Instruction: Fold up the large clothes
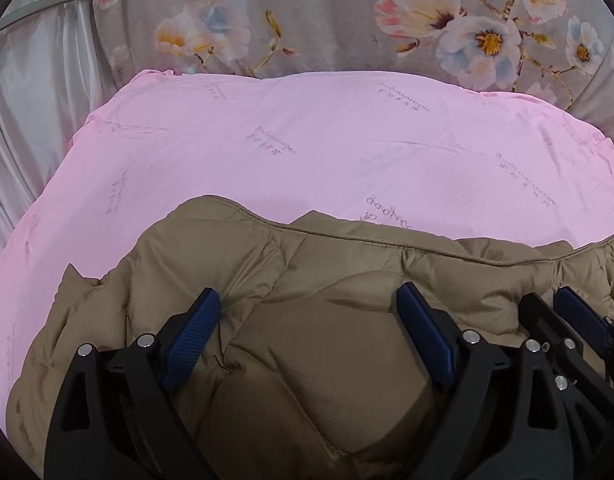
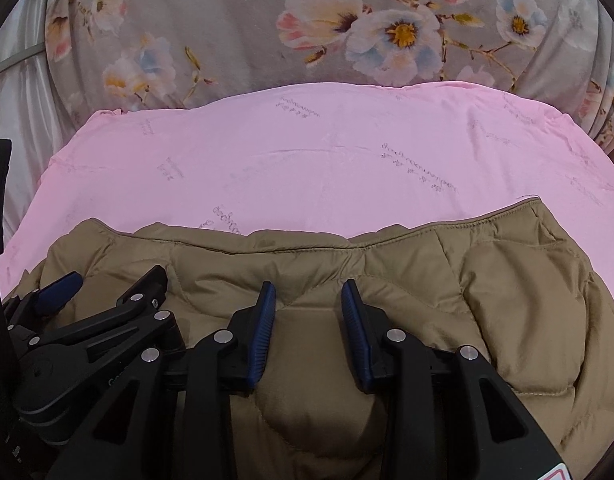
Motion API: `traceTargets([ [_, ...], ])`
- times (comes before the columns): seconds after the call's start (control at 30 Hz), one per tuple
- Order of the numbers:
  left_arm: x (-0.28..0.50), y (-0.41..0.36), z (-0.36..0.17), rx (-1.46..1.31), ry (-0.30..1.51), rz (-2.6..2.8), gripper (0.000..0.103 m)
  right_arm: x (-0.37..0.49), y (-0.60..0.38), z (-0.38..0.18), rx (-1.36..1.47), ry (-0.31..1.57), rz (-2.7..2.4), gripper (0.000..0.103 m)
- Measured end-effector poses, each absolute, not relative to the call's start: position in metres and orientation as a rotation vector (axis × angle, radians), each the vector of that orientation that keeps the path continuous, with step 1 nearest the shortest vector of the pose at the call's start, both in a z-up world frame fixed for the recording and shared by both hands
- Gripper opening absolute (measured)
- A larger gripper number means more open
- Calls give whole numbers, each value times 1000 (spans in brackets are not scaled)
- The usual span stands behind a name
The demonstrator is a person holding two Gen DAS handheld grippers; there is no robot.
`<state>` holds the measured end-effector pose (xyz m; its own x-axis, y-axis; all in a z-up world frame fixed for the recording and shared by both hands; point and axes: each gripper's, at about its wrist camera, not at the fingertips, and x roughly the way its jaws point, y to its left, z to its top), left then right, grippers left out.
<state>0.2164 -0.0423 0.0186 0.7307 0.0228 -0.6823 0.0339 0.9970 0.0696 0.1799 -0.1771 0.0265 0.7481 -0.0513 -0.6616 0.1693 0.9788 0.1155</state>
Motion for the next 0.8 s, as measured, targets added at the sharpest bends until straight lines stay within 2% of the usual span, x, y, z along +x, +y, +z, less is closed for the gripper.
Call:
traceTargets([
  [0.6, 217, -38, 18, 68, 758, -19, 89, 174, -184, 26, 197, 710, -105, 34],
  [0.67, 211, -34, 23, 64, 771, -36, 89, 155, -179, 36, 219, 702, -91, 36],
  [0.7, 201, -30, 28, 63, 773, -47, 89, 139, -173, 43, 222, 678, -64, 39],
  [0.73, 190, -27, 33, 54, 763, -59, 89, 129, -169, 47, 209, 662, -54, 47],
  [0.8, 167, -22, 38, 47, 740, -66, 92, 109, -158, 47, 160, 647, -70, 49],
])
